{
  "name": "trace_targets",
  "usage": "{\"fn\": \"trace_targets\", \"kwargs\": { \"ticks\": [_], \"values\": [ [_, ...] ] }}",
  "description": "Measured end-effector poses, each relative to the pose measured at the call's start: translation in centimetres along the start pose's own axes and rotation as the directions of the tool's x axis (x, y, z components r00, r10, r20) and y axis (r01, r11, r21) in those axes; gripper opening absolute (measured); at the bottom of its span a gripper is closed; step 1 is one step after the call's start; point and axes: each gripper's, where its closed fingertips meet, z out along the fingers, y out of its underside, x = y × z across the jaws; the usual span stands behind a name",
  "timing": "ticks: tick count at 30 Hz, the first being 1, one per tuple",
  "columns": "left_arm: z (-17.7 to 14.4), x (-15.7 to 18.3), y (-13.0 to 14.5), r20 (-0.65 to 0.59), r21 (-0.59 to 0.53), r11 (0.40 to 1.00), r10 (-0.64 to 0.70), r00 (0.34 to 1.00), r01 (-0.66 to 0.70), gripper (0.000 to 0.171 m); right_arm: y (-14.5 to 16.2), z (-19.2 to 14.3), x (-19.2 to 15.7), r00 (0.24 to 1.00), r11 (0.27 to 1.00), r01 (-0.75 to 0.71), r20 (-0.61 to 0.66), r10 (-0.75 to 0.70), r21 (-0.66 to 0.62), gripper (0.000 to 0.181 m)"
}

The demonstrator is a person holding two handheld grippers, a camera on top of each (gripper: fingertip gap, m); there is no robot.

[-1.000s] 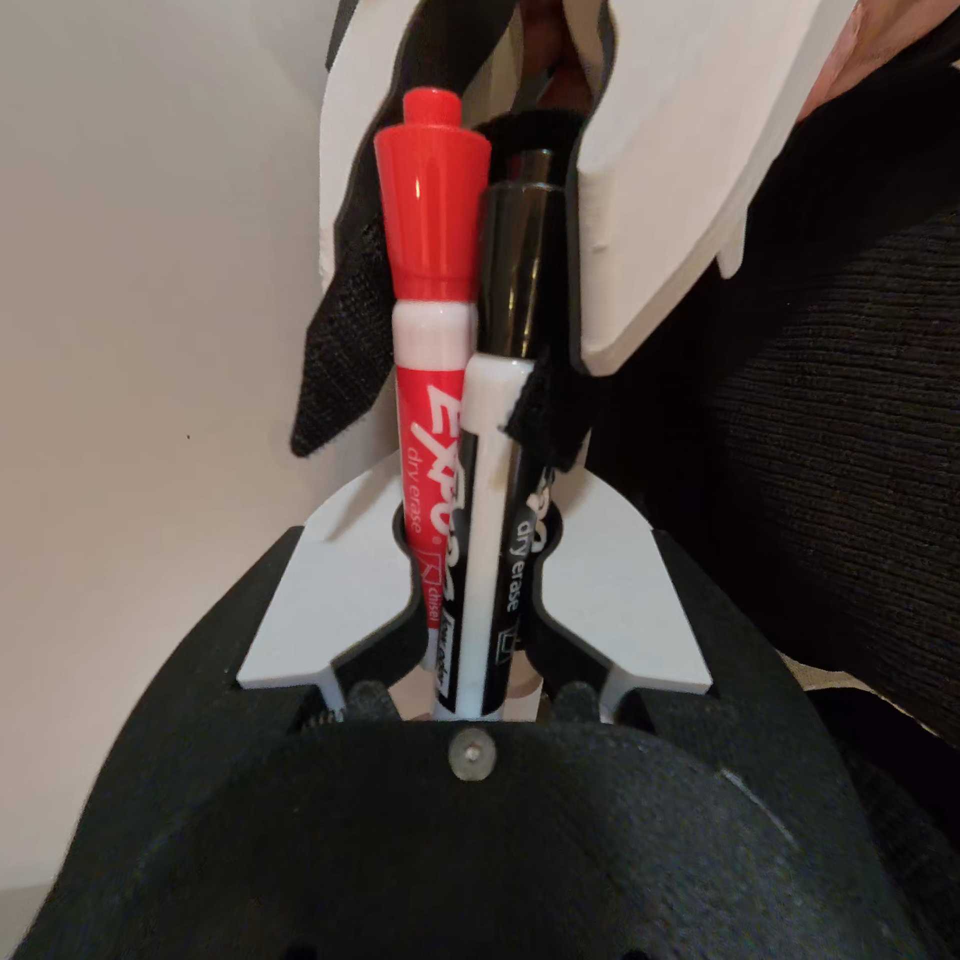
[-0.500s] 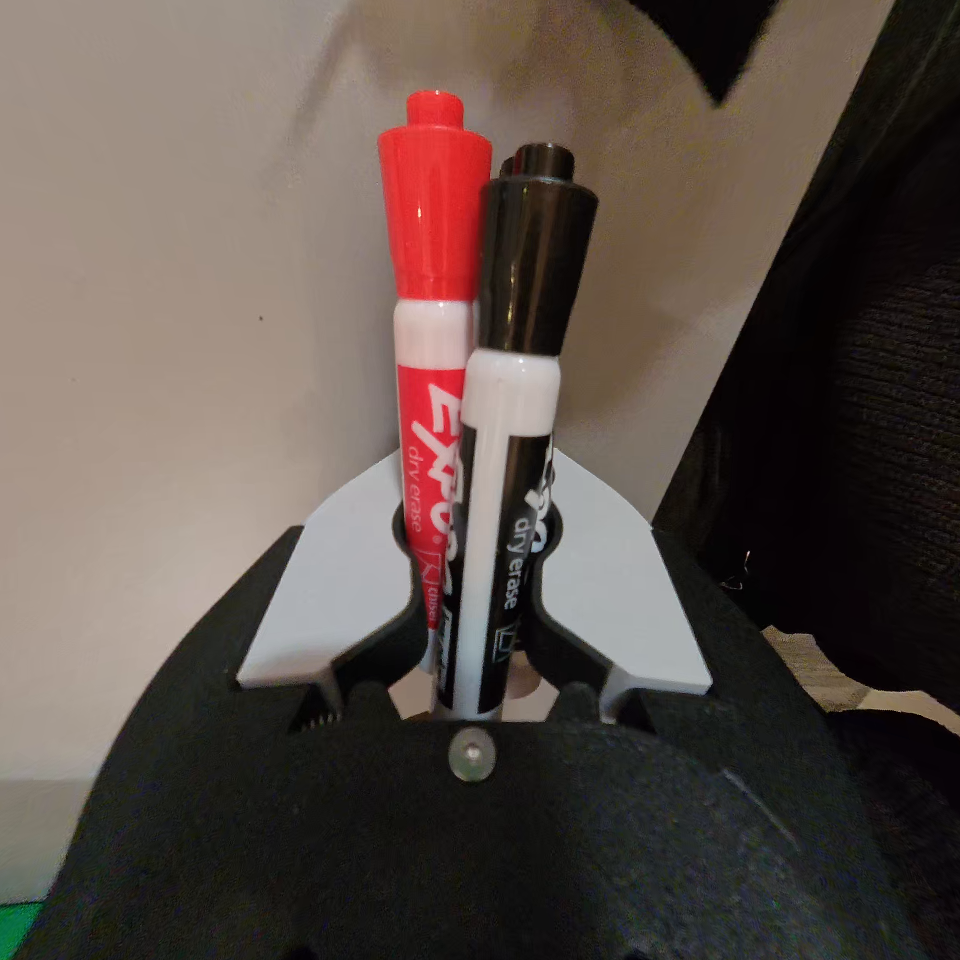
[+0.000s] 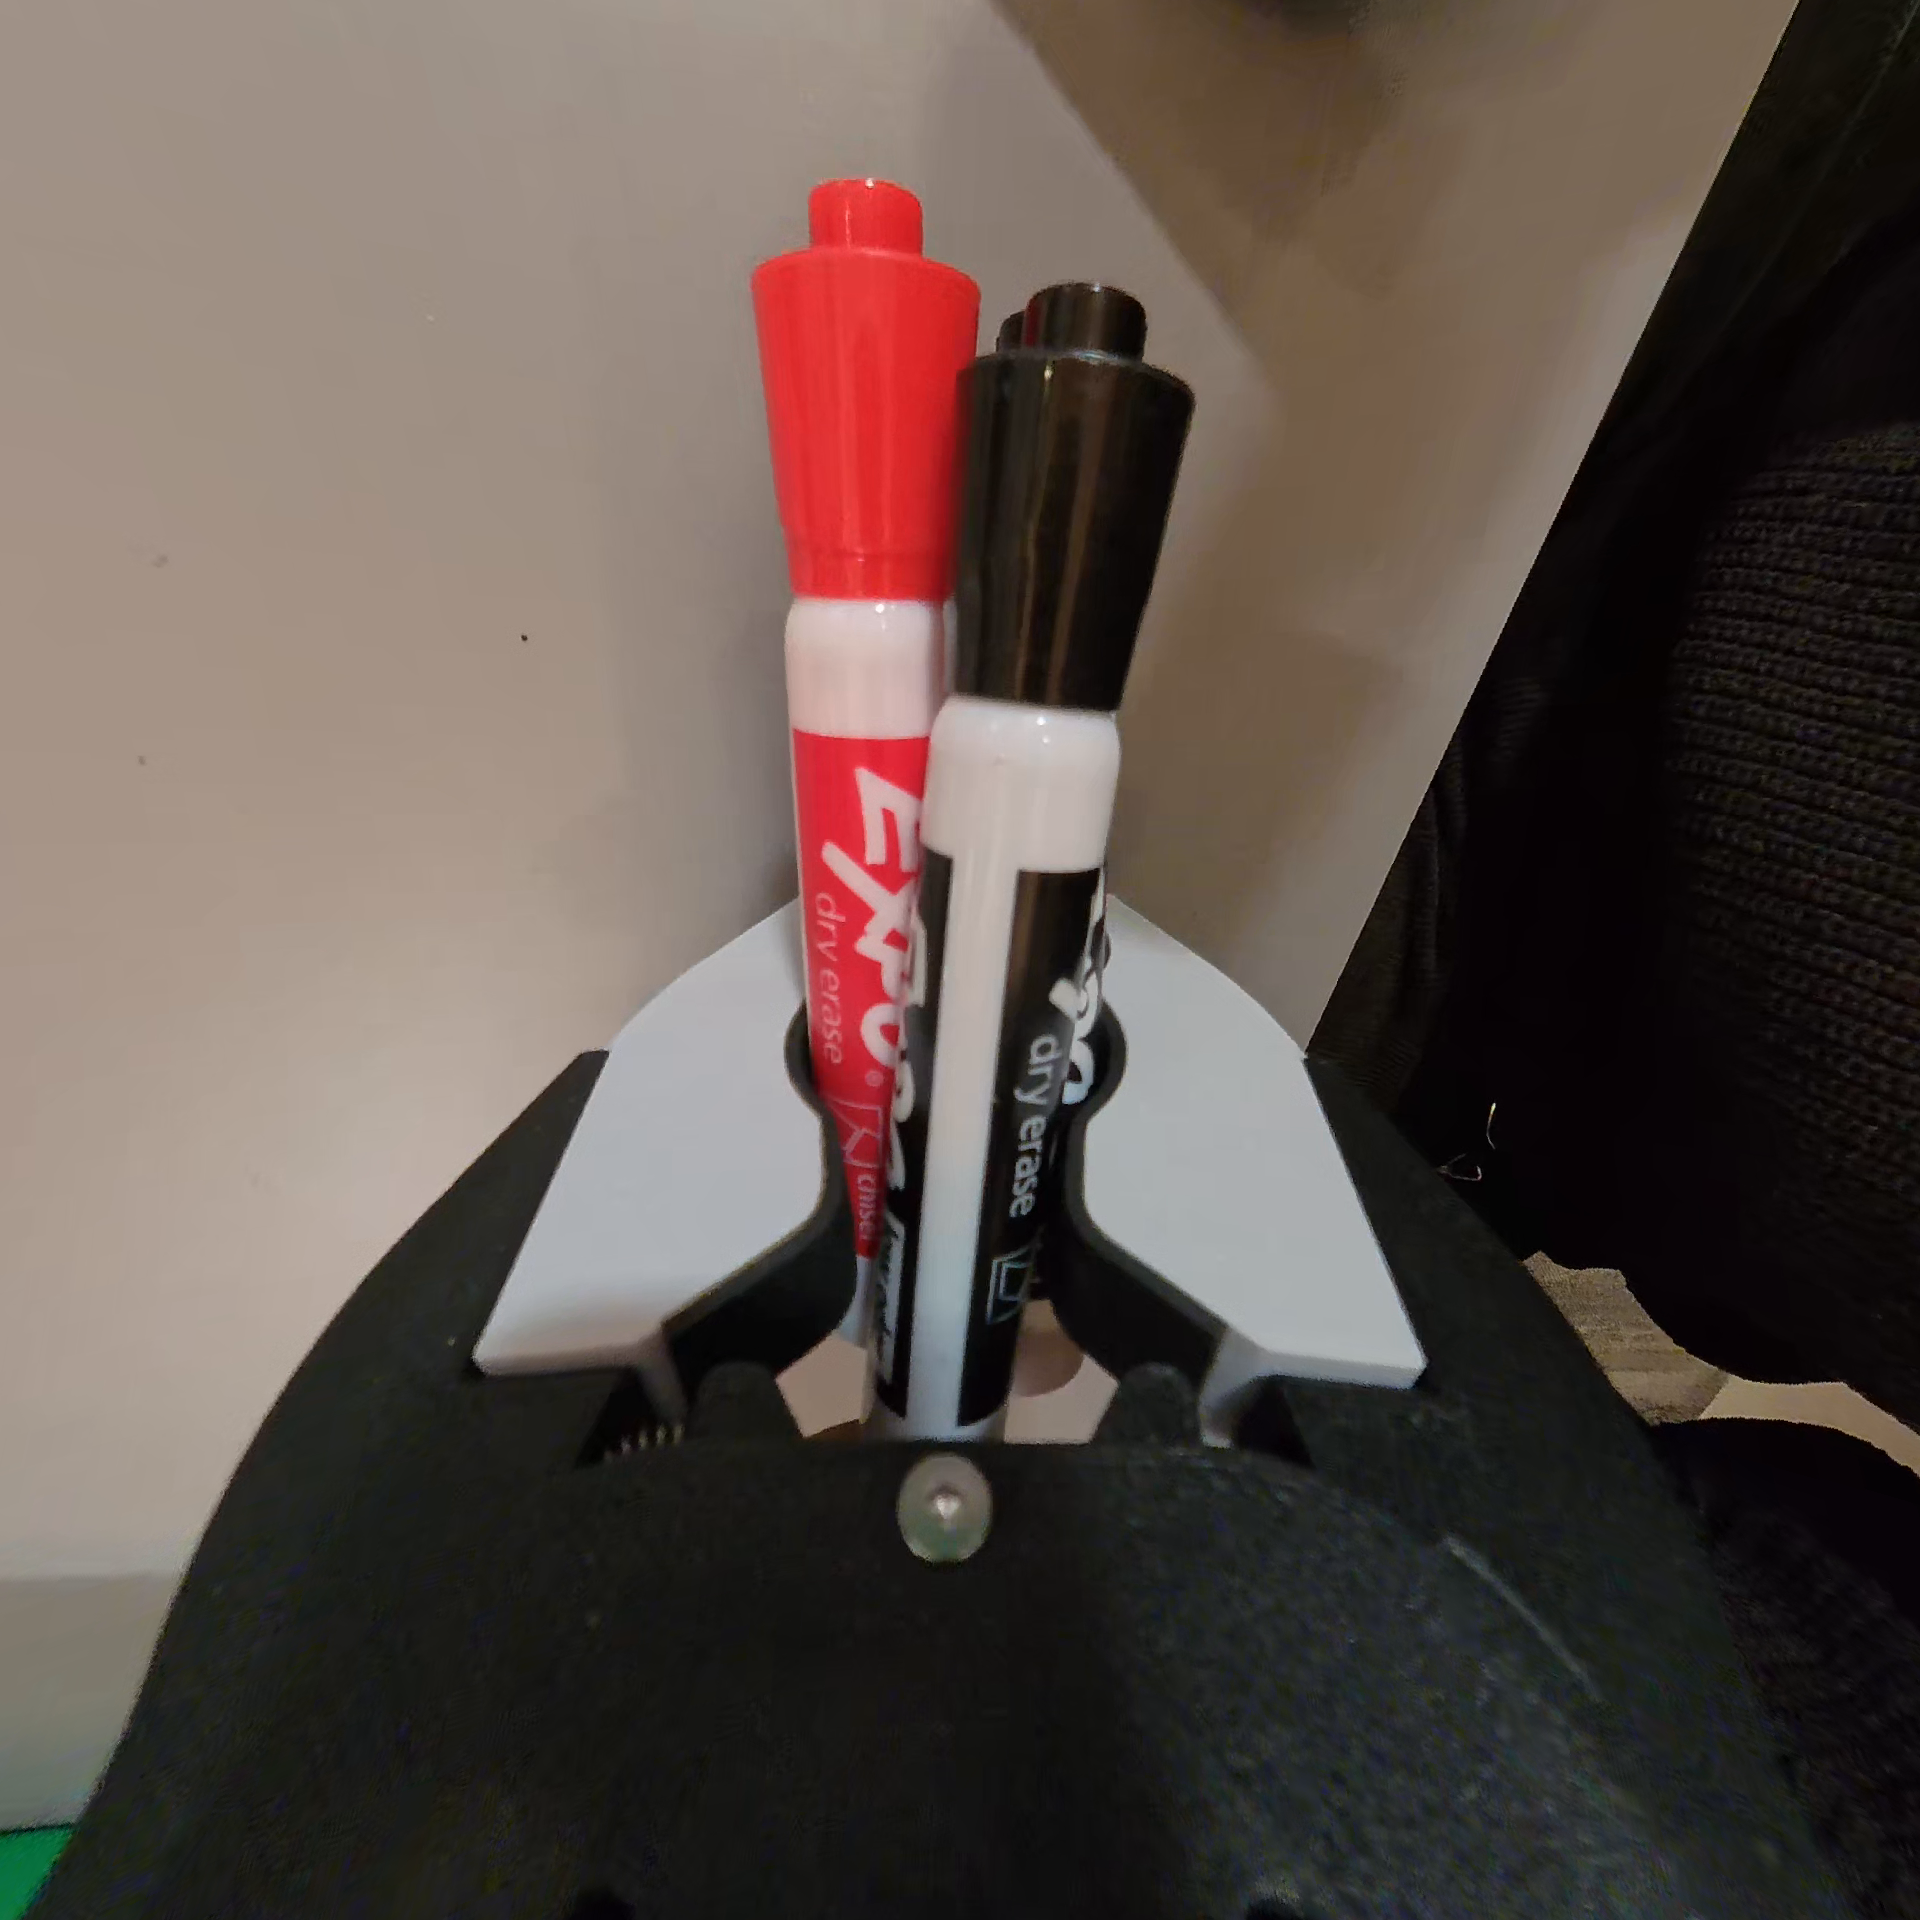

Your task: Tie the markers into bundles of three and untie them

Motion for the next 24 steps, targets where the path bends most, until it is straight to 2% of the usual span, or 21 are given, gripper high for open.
{"fn": "trace_targets", "kwargs": {
  "ticks": [3,6,12,15,18,21,22,24],
  "values": [
    [0.0,0.0,0.0,0.003,-0.002,1.000,0.001,1.000,-0.001,0.043,-0.1,0.6,0.2,0.999,1.000,0.015,-0.041,-0.016,-0.009,0.068],
    [0.0,0.0,0.0,0.002,-0.003,1.000,-0.003,1.000,0.003,0.043,-1.5,0.9,0.6,0.995,0.999,0.012,-0.101,-0.008,0.044,0.069],
    [0.0,0.0,0.0,0.009,-0.010,1.000,-0.007,1.000,0.007,0.043,-3.6,-0.5,1.0,0.980,0.990,0.073,-0.193,-0.049,0.119,0.063],
    [0.0,0.0,0.0,0.012,-0.013,1.000,-0.007,1.000,0.007,0.043,-4.5,-1.1,0.9,0.984,0.985,0.008,-0.178,0.023,0.173,0.062],
    [0.0,0.0,0.0,0.012,-0.012,1.000,-0.010,1.000,0.011,0.043,-5.9,-1.2,0.4,0.971,0.960,-0.149,-0.147,0.187,0.237,0.059],
    [0.0,0.0,0.0,0.013,-0.012,1.000,-0.012,1.000,0.012,0.043,-6.2,-0.3,-2.2,0.980,0.966,-0.186,-0.038,0.196,0.180,0.041],
    [0.0,0.0,0.0,0.013,-0.013,1.000,-0.012,1.000,0.013,0.043,-5.9,0.0,-2.6,0.982,0.975,-0.173,-0.046,0.181,0.143,0.037],
    [0.0,0.0,0.0,0.011,-0.013,1.000,-0.013,1.000,0.014,0.043,-4.8,0.5,-2.0,0.977,0.987,-0.150,-0.143,0.158,0.062,0.046]
  ]
}}
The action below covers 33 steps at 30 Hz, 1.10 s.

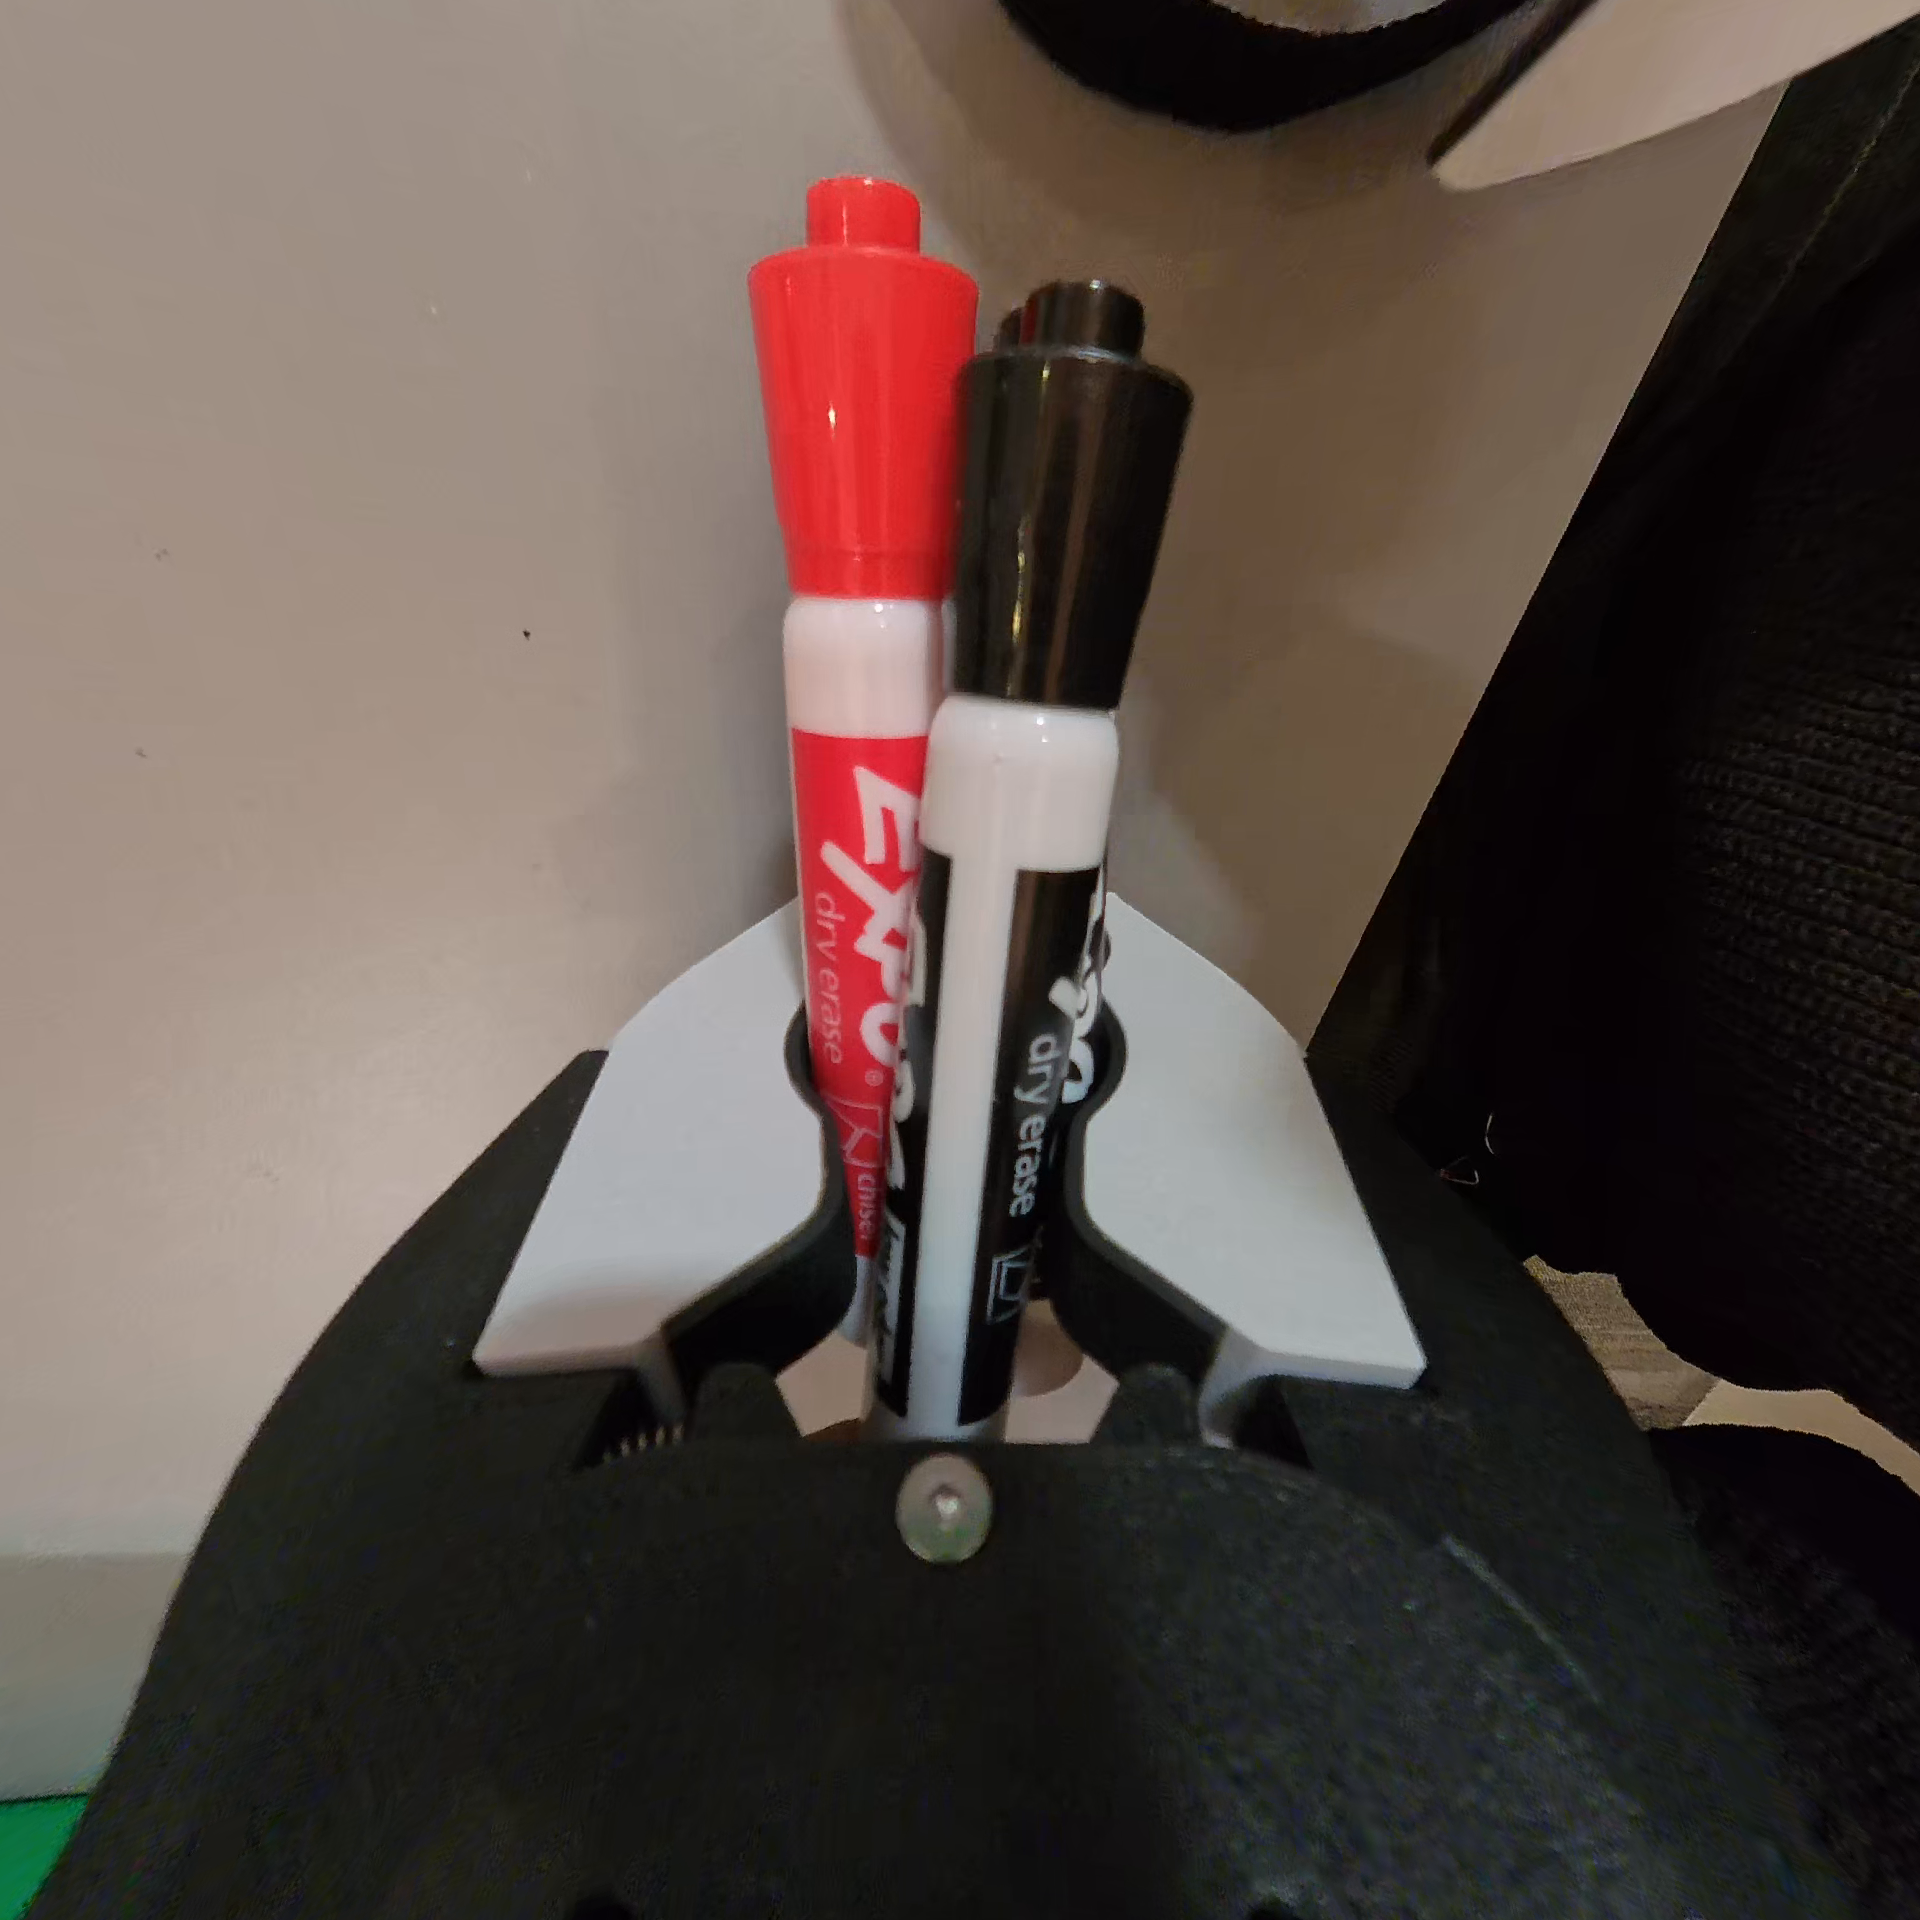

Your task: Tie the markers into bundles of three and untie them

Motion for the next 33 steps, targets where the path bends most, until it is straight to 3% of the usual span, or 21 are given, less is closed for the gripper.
{"fn": "trace_targets", "kwargs": {
  "ticks": [1,3,6,10,16,21,23,25,27,29,31,33],
  "values": [
    [0.0,0.0,0.0,-0.002,0.001,1.000,-0.001,1.000,0.001,0.043,0.5,0.2,0.5,0.998,0.999,0.006,-0.054,-0.008,-0.035,0.055],
    [0.0,0.0,0.0,-0.005,0.003,1.000,-0.002,1.000,0.002,0.043,1.0,0.6,0.6,0.997,0.997,-0.003,-0.078,-0.003,-0.071,0.055],
    [0.0,0.0,0.0,-0.005,0.003,1.000,-0.002,1.000,0.002,0.043,1.3,1.3,-0.9,0.999,0.996,-0.036,0.026,0.038,-0.082,0.038],
    [0.0,0.0,0.0,0.000,-0.003,1.000,0.001,1.000,-0.001,0.043,2.6,1.8,-0.3,1.000,0.989,-0.010,0.001,0.011,-0.148,0.026],
    [0.0,0.0,0.0,0.001,-0.005,1.000,0.002,1.000,-0.002,0.043,1.4,1.0,-0.7,0.996,0.996,0.067,0.067,-0.063,-0.059,0.004],
    [0.0,0.0,0.0,0.000,-0.003,1.000,0.001,1.000,-0.001,0.043,2.3,0.4,-1.7,0.947,0.946,0.308,0.133,-0.294,-0.101,0.003],
    [0.0,0.0,0.0,0.001,-0.004,1.000,0.001,1.000,-0.001,0.043,3.3,0.2,-0.3,0.906,0.887,0.422,0.064,-0.418,-0.185,0.008],
    [0.0,0.0,0.0,-0.001,-0.003,1.000,-0.001,1.000,0.001,0.044,3.7,0.0,1.4,0.885,0.862,0.446,-0.021,-0.464,-0.241,0.018],
    [0.0,0.0,0.0,-0.002,-0.002,1.000,-0.002,1.000,0.002,0.044,3.2,-0.2,1.5,0.904,0.887,0.411,-0.034,-0.427,-0.210,0.034],
    [0.0,0.0,0.0,-0.002,-0.002,1.000,-0.003,1.000,0.003,0.044,2.3,-0.5,0.7,0.920,0.912,0.389,0.002,-0.392,-0.133,0.039],
    [0.0,0.0,0.0,-0.002,-0.002,1.000,-0.004,1.000,0.004,0.044,1.7,-0.9,-1.2,0.916,0.916,0.395,0.098,-0.388,-0.062,0.028],
    [0.0,0.0,0.0,-0.003,-0.001,1.000,-0.005,1.000,0.005,0.044,2.0,-1.1,-2.9,0.904,0.920,0.390,0.203,-0.375,-0.035,0.003]
  ]
}}
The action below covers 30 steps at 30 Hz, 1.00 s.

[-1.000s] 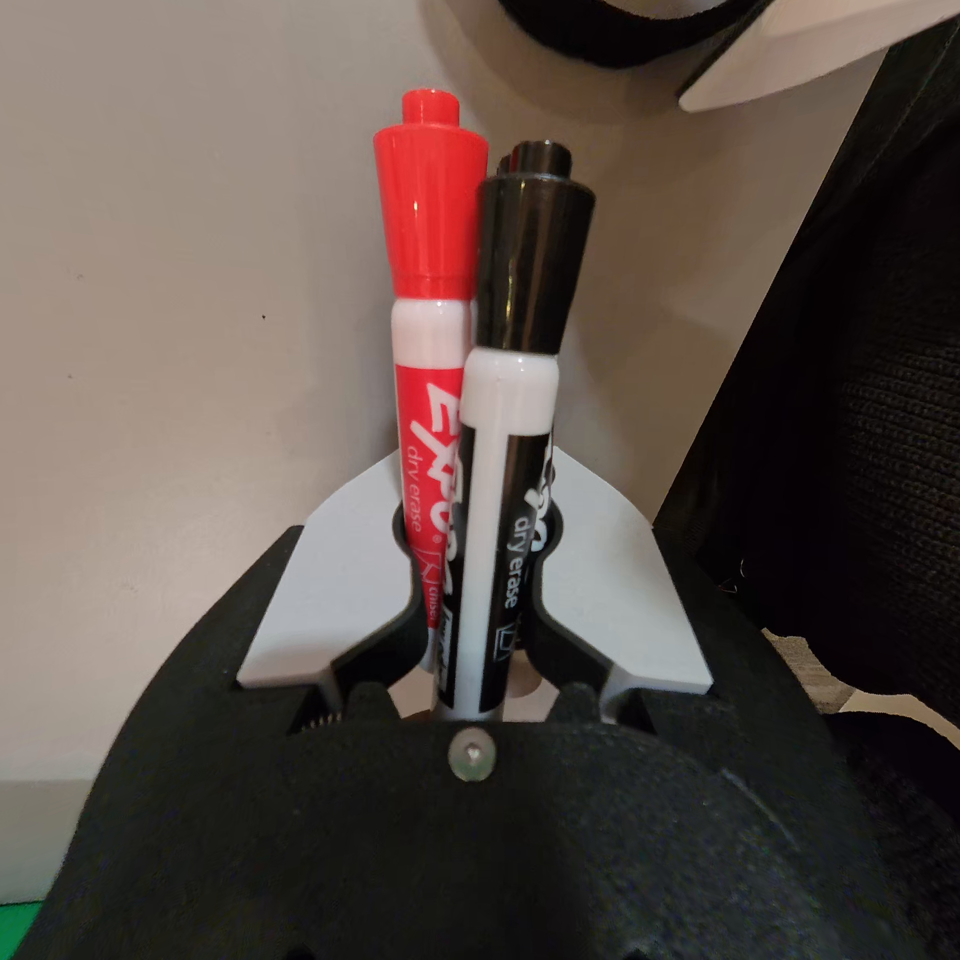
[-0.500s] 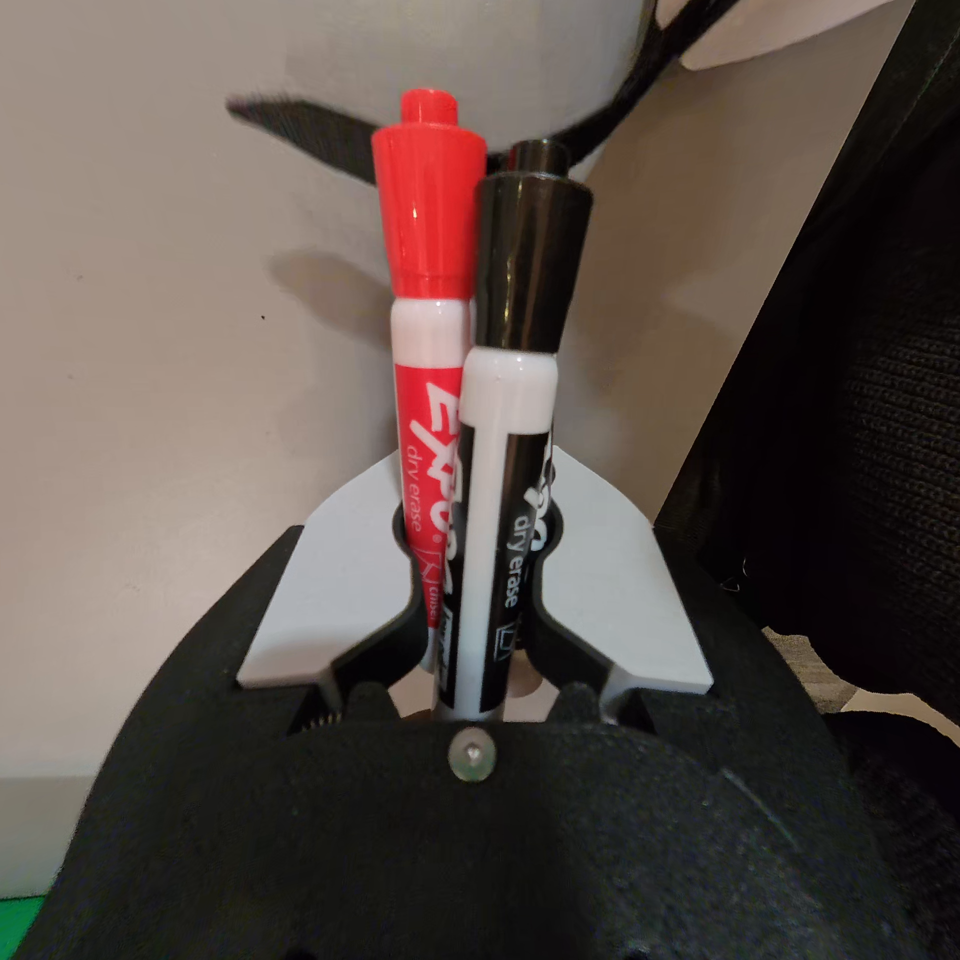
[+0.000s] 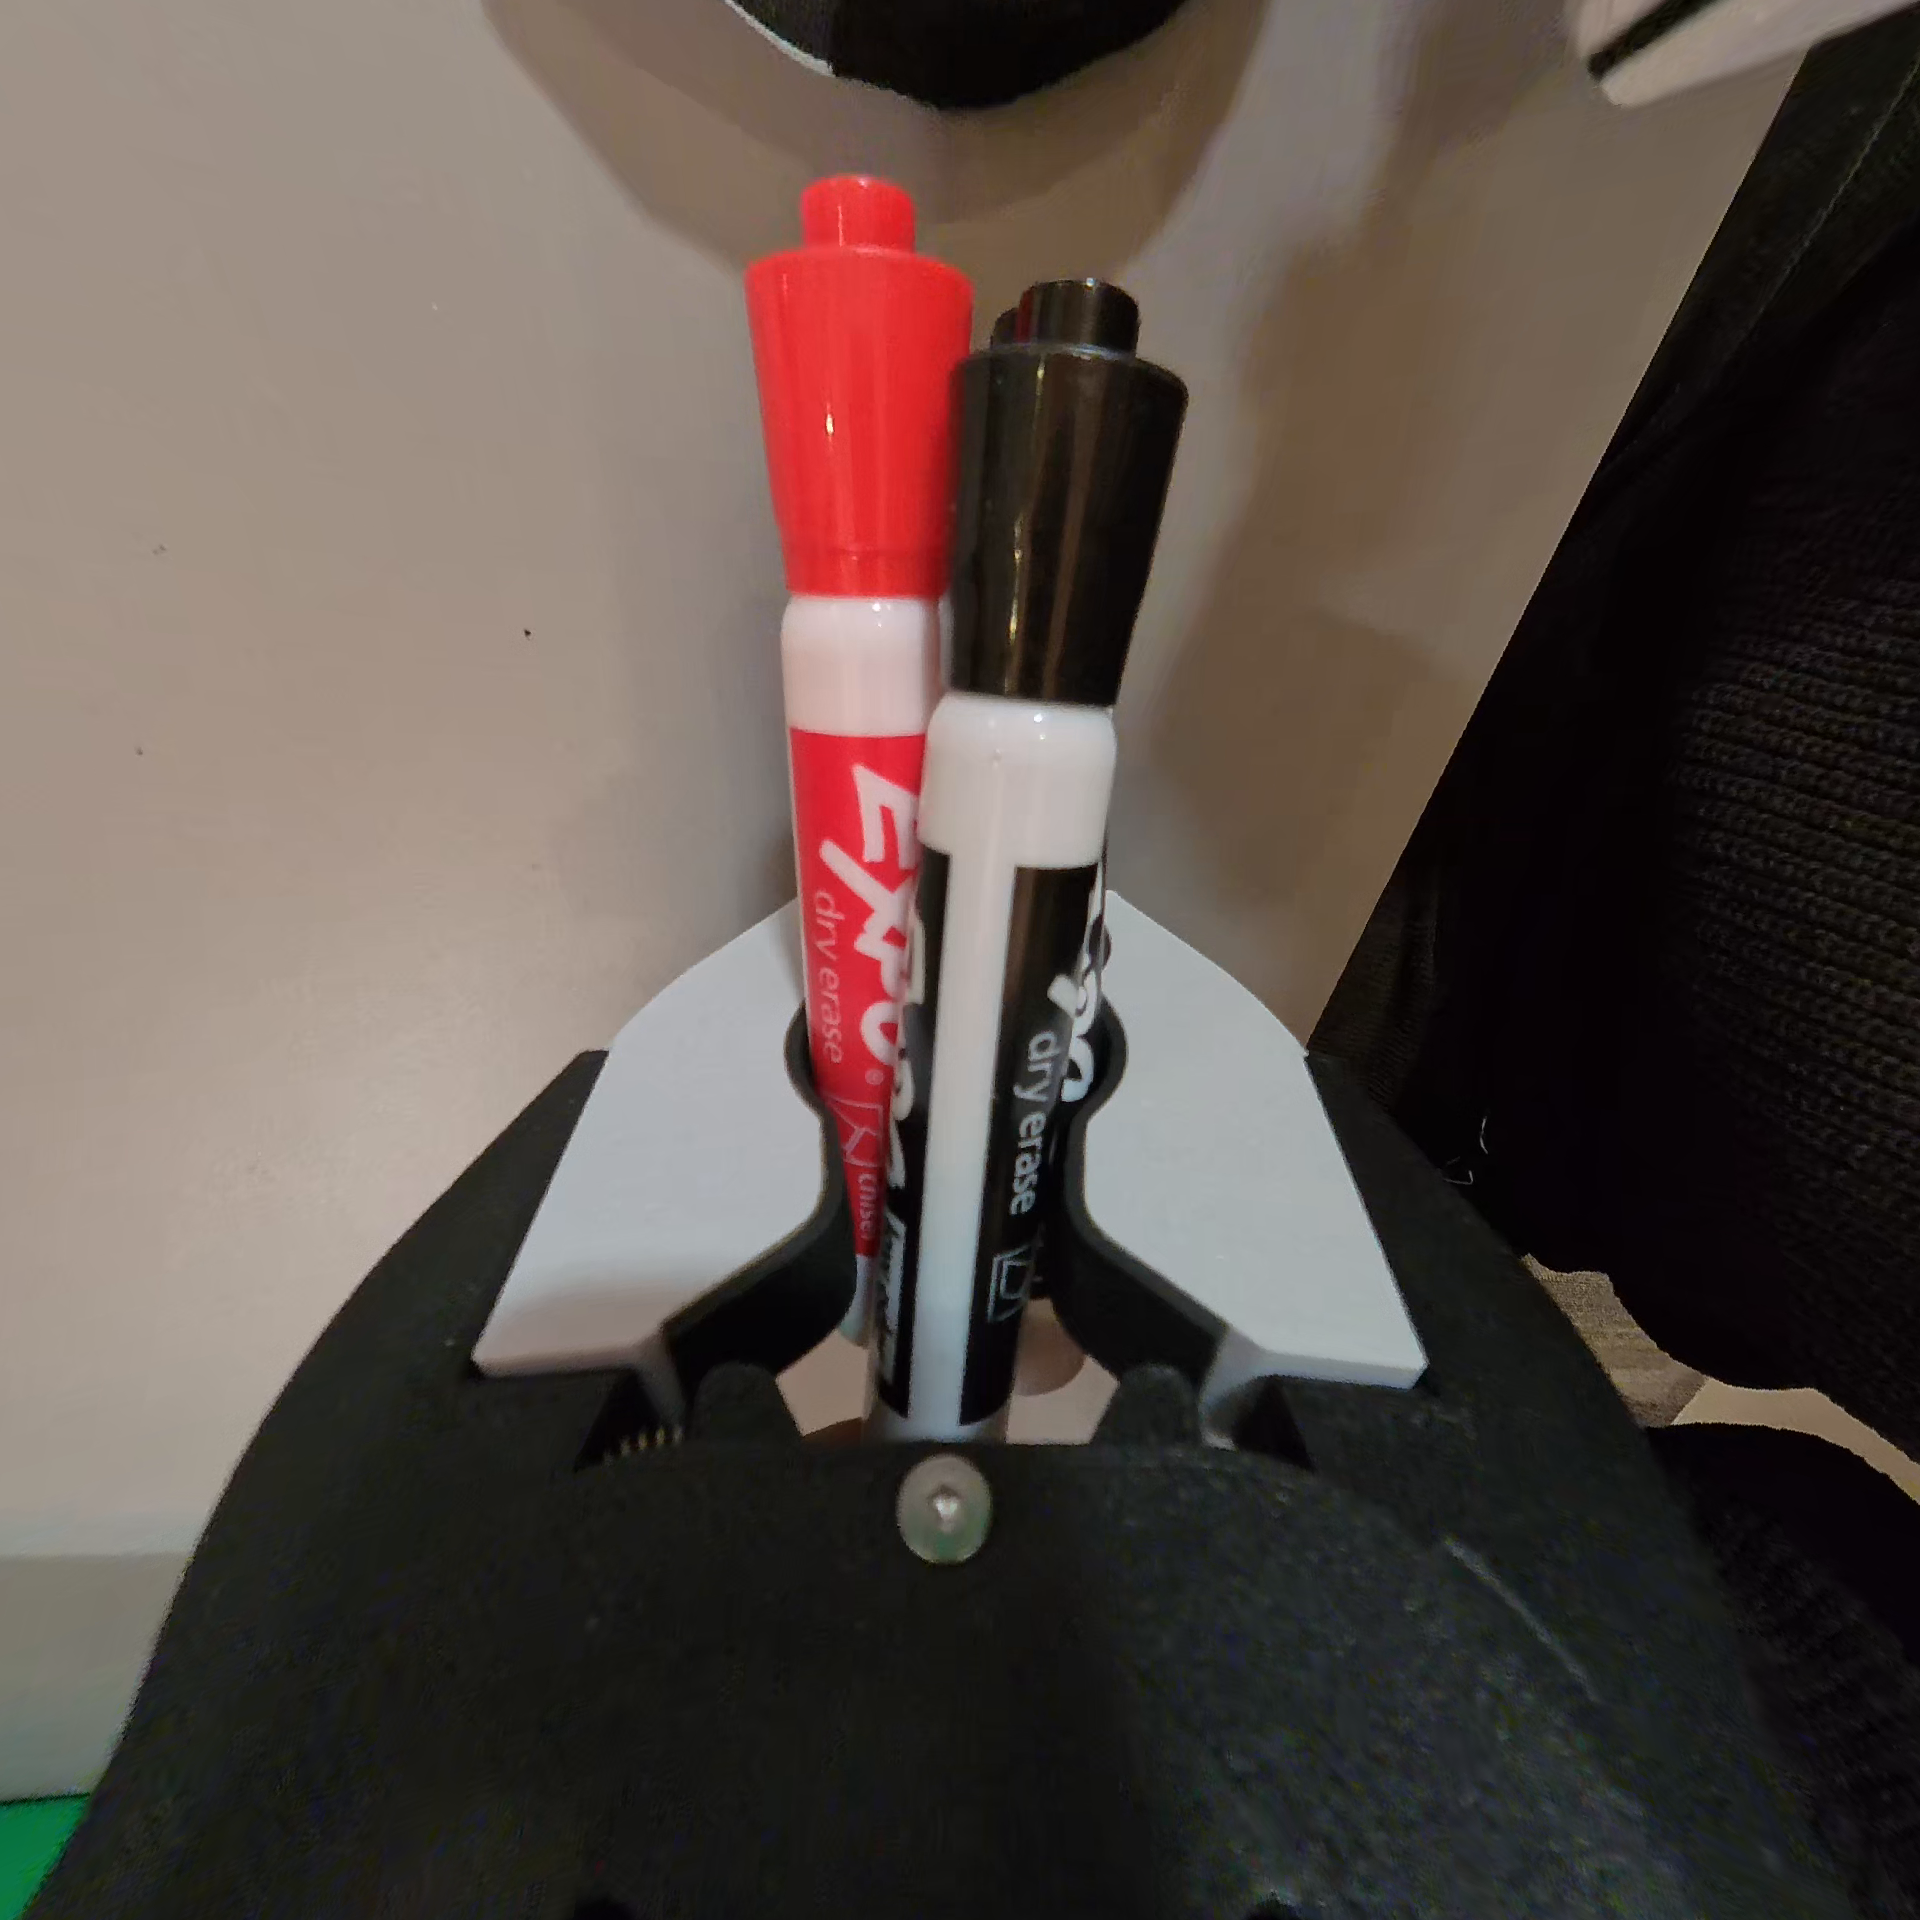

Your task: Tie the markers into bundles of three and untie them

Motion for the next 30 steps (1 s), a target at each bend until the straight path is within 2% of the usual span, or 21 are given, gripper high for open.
{"fn": "trace_targets", "kwargs": {
  "ticks": [2,5,8,10,11,13,17,21,23,26,30],
  "values": [
    [0.0,0.0,0.0,-0.001,0.000,1.000,-0.002,1.000,0.002,0.044,0.4,0.4,-0.4,0.998,0.999,-0.036,0.043,0.037,-0.017,0.000],
    [0.0,0.0,0.0,0.000,0.000,1.000,-0.002,1.000,0.002,0.044,3.1,1.0,1.2,0.992,0.982,-0.122,-0.034,0.118,-0.144,0.002],
    [0.0,0.0,0.0,-0.004,0.002,1.000,-0.006,1.000,0.006,0.044,5.4,-0.2,5.2,0.947,0.952,-0.242,-0.262,0.189,-0.188,0.001],
    [0.0,0.0,0.0,-0.005,0.003,1.000,-0.004,1.000,0.004,0.044,5.7,-1.9,8.1,0.875,0.946,-0.306,-0.425,0.233,-0.111,0.016],
    [0.0,0.0,0.0,-0.005,0.003,1.000,-0.004,1.000,0.004,0.044,5.5,-2.5,8.7,0.855,0.946,-0.319,-0.449,0.258,-0.064,0.018],
    [0.0,0.0,0.0,-0.006,0.003,1.000,-0.005,1.000,0.005,0.044,4.8,-3.1,8.9,0.844,0.938,-0.346,-0.426,0.325,0.030,0.020],
    [0.0,0.0,0.0,-0.003,0.001,1.000,-0.006,1.000,0.006,0.044,2.5,-2.1,7.0,0.857,0.886,-0.434,-0.228,0.462,0.164,0.019],
    [0.0,0.0,0.0,-0.003,0.000,1.000,-0.008,1.000,0.008,0.044,1.3,-0.9,5.4,0.855,0.859,-0.485,-0.117,0.505,0.165,0.003],
    [0.0,0.0,0.0,-0.005,0.002,1.000,-0.008,1.000,0.008,0.044,1.4,-0.3,4.9,0.835,0.836,-0.529,-0.082,0.543,0.147,0.004],
    [0.0,0.0,0.0,-0.006,0.003,1.000,-0.008,1.000,0.008,0.044,3.0,0.3,6.0,0.809,0.825,-0.553,-0.162,0.565,0.119,0.020],
    [0.0,0.0,0.0,-0.005,-0.003,1.000,-0.005,1.000,0.005,0.043,3.1,0.7,10.0,0.770,0.832,-0.514,-0.315,0.554,0.206,0.031]
  ]
}}
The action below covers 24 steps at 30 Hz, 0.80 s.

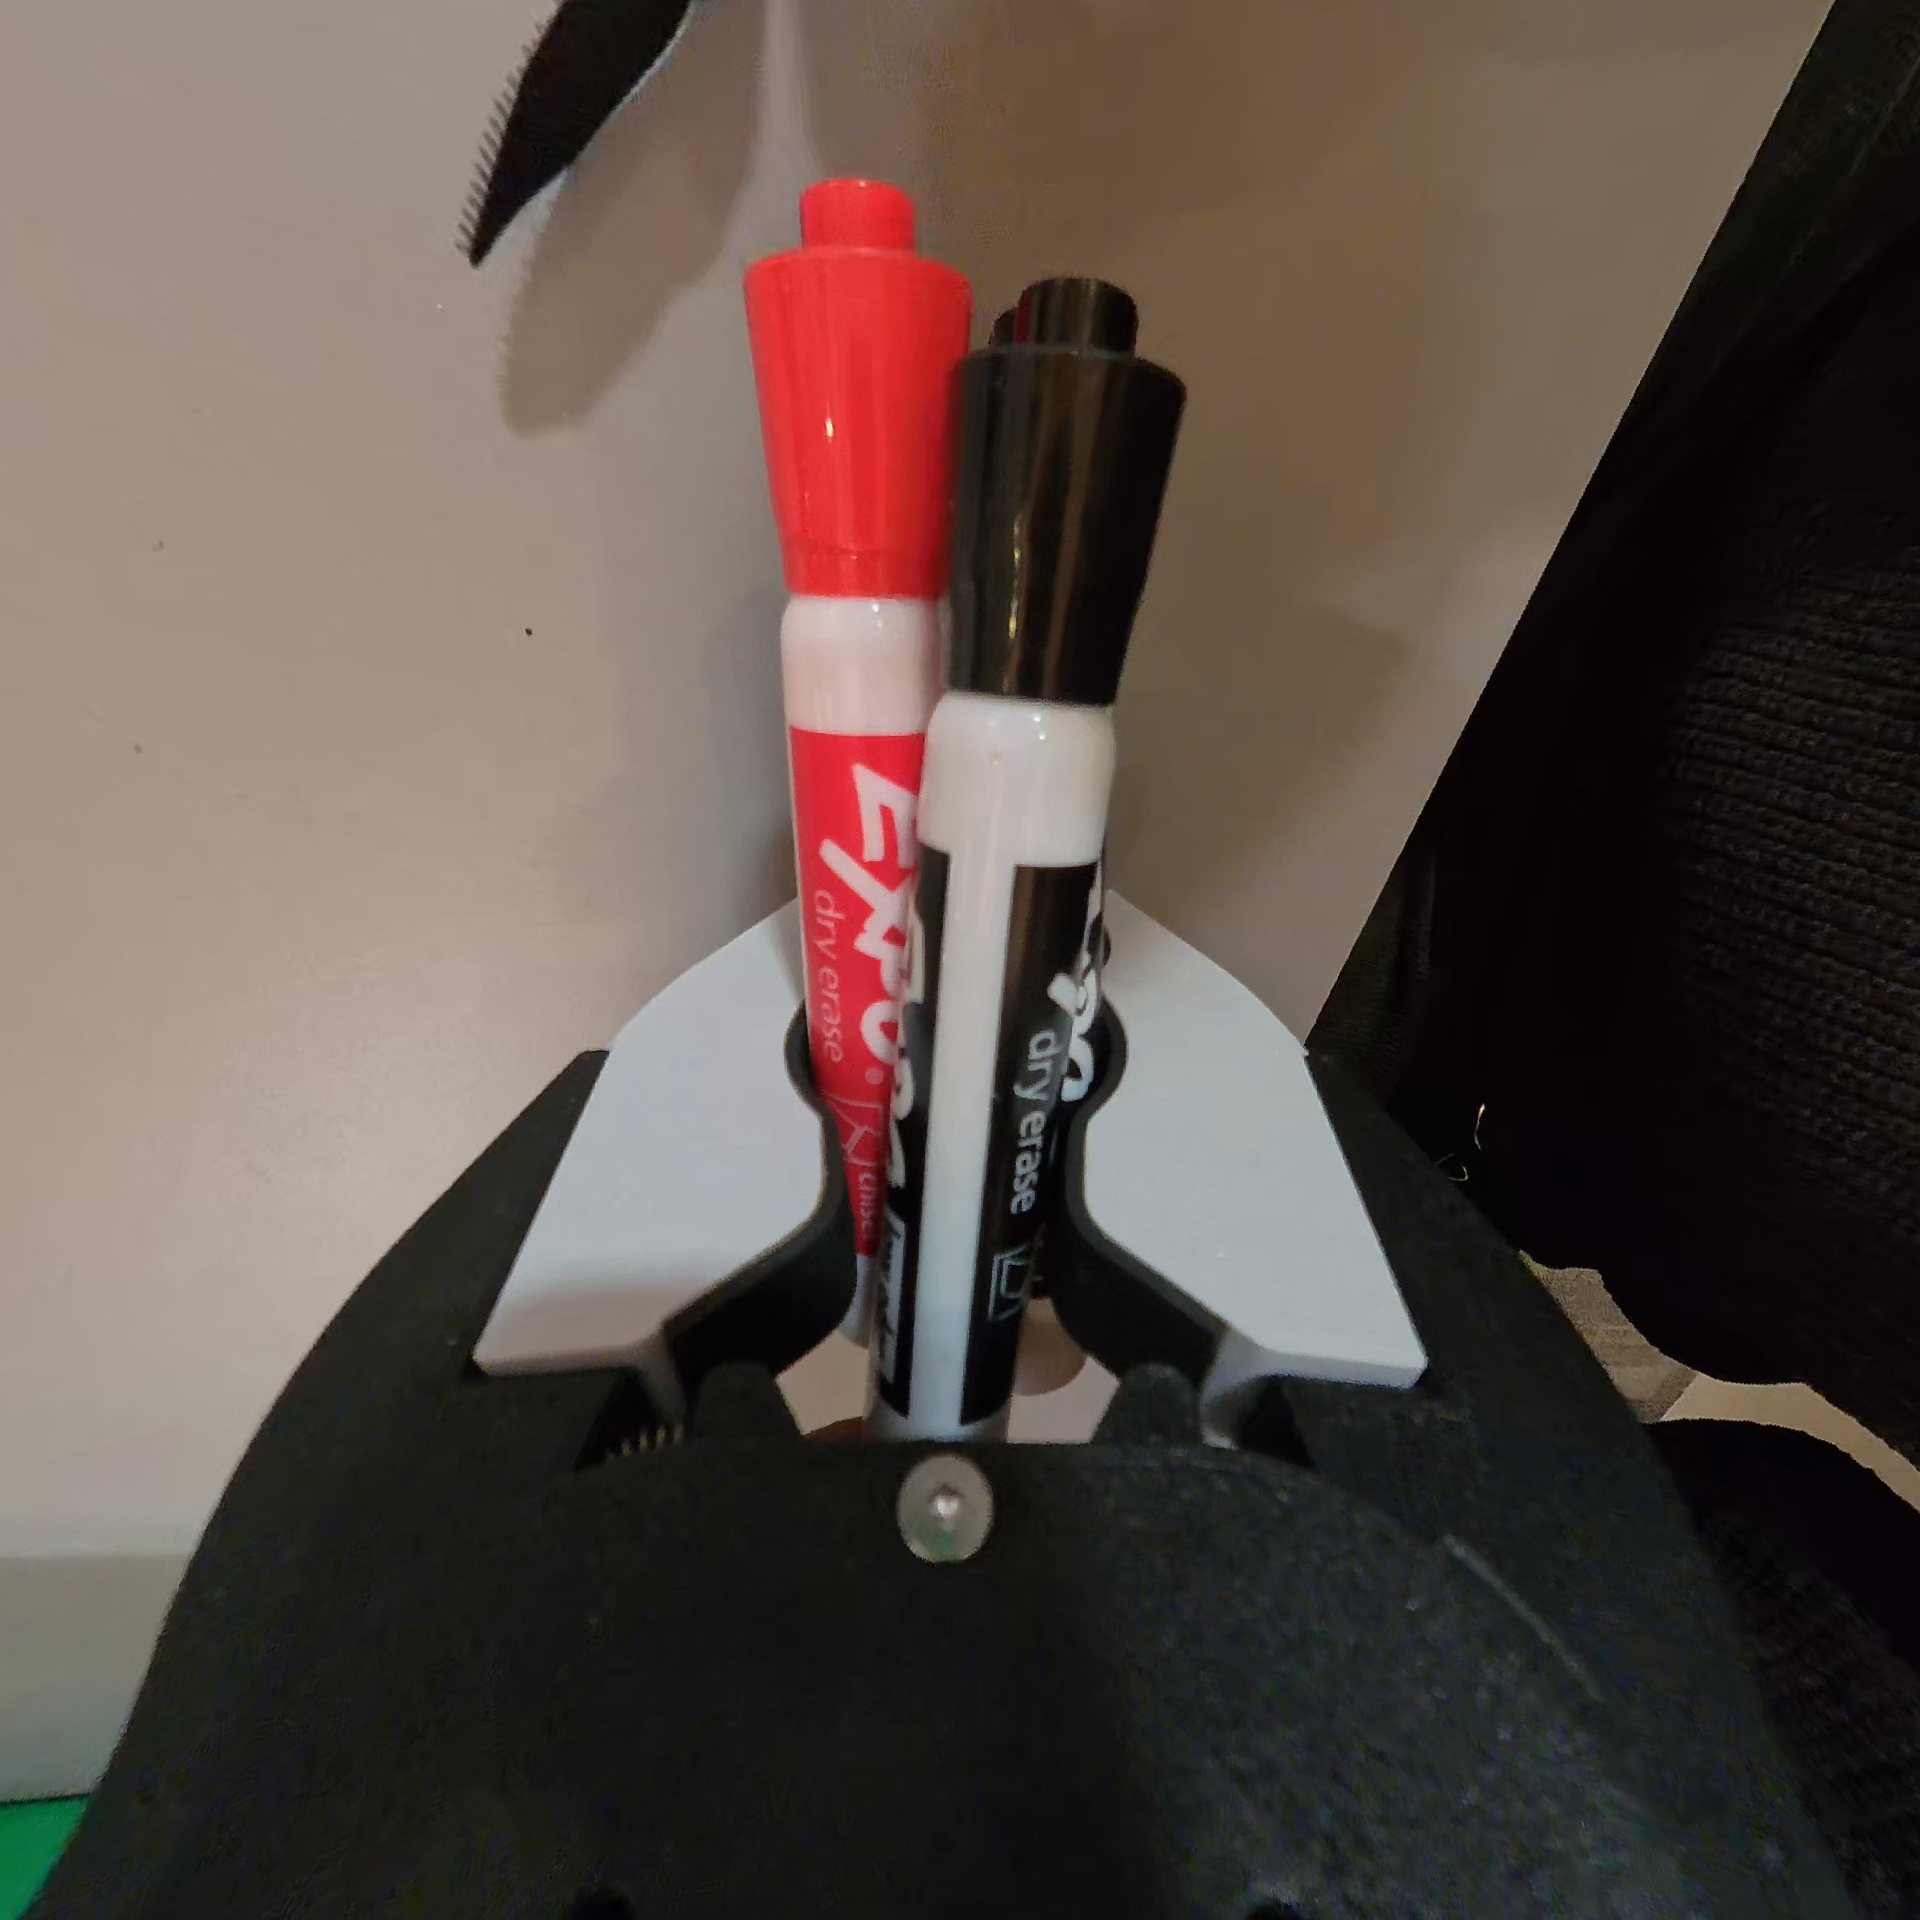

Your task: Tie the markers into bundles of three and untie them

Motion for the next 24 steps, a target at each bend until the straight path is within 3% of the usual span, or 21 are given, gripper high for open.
{"fn": "trace_targets", "kwargs": {
  "ticks": [6,10,13,18,24],
  "values": [
    [0.0,0.0,0.0,0.008,-0.005,1.000,-0.001,1.000,0.001,0.044,-0.6,0.9,0.2,0.996,0.997,0.071,-0.050,-0.071,-0.002,0.049],
    [0.0,0.0,0.0,0.011,-0.007,1.000,0.001,1.000,-0.001,0.044,-1.7,1.1,0.5,0.999,0.999,0.029,-0.042,-0.027,0.043,0.065],
    [0.0,0.0,0.0,0.018,-0.012,1.000,0.001,1.000,0.000,0.043,-1.8,1.8,0.7,1.000,1.000,-0.014,0.000,0.014,0.021,0.077],
    [0.1,0.0,0.0,0.025,-0.018,1.000,0.000,1.000,0.000,0.044,-1.3,2.7,-0.9,0.994,0.998,0.042,0.101,-0.037,-0.052,0.107],
    [0.0,0.0,0.0,0.020,-0.014,1.000,0.000,1.000,0.000,0.043,-1.7,3.7,-0.7,0.992,0.991,0.115,0.055,-0.111,-0.073,0.097]
  ]
}}
